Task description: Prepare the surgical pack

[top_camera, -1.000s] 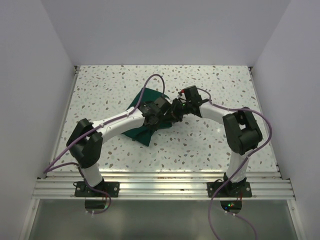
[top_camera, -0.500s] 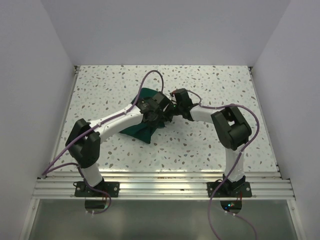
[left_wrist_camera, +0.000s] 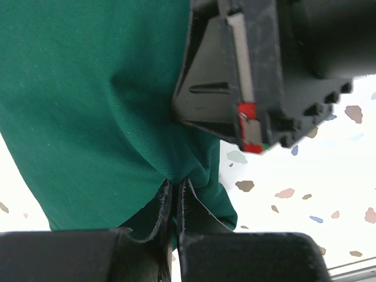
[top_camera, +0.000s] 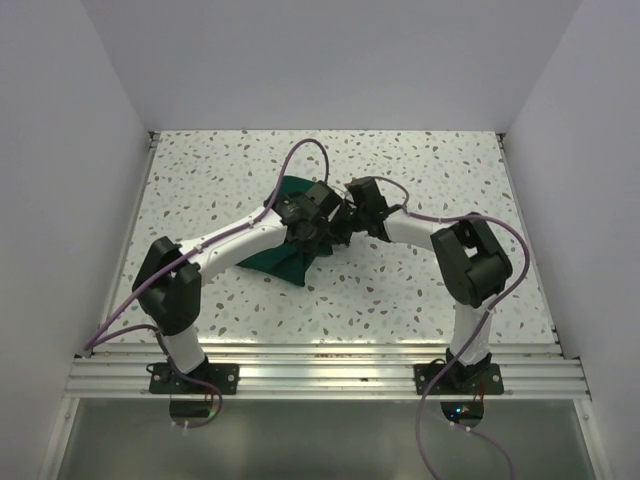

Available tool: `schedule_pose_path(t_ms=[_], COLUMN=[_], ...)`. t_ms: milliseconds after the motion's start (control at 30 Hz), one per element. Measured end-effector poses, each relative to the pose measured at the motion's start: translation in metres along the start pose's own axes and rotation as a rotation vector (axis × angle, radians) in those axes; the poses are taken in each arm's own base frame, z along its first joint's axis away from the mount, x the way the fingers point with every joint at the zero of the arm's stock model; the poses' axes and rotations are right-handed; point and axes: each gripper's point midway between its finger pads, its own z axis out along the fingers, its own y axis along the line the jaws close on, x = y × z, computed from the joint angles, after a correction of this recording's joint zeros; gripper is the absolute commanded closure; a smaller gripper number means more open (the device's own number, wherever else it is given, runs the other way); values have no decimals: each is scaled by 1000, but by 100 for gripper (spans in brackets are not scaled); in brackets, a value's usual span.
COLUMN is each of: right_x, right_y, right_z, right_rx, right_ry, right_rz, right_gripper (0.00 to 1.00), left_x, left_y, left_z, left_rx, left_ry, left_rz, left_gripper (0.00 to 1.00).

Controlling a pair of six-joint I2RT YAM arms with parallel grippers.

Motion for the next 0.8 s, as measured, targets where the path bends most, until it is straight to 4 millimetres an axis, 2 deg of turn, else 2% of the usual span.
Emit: schedule_pose_path(t_ms=[200,433,633,800], right_x=[10,13,9,4], right_y=[-11,-16,-8,10], right_z=[-10,-11,-5,7], right_rx=[37,50,4,-82], right_ry=[9,18,9,-14], right_rz=[-20,-23,-29,-16], right_gripper=[98,98,98,98], left_x=[-1,-2,-5,-8], left_y=[-3,-4,-7,-7], left_z=[0,0,-2,-3], left_rx=[15,22,41,51], left_ry=[-3,-5,-11,-17], left_rz=[-1,1,-1,-4], left_gripper=[100,100,100,100])
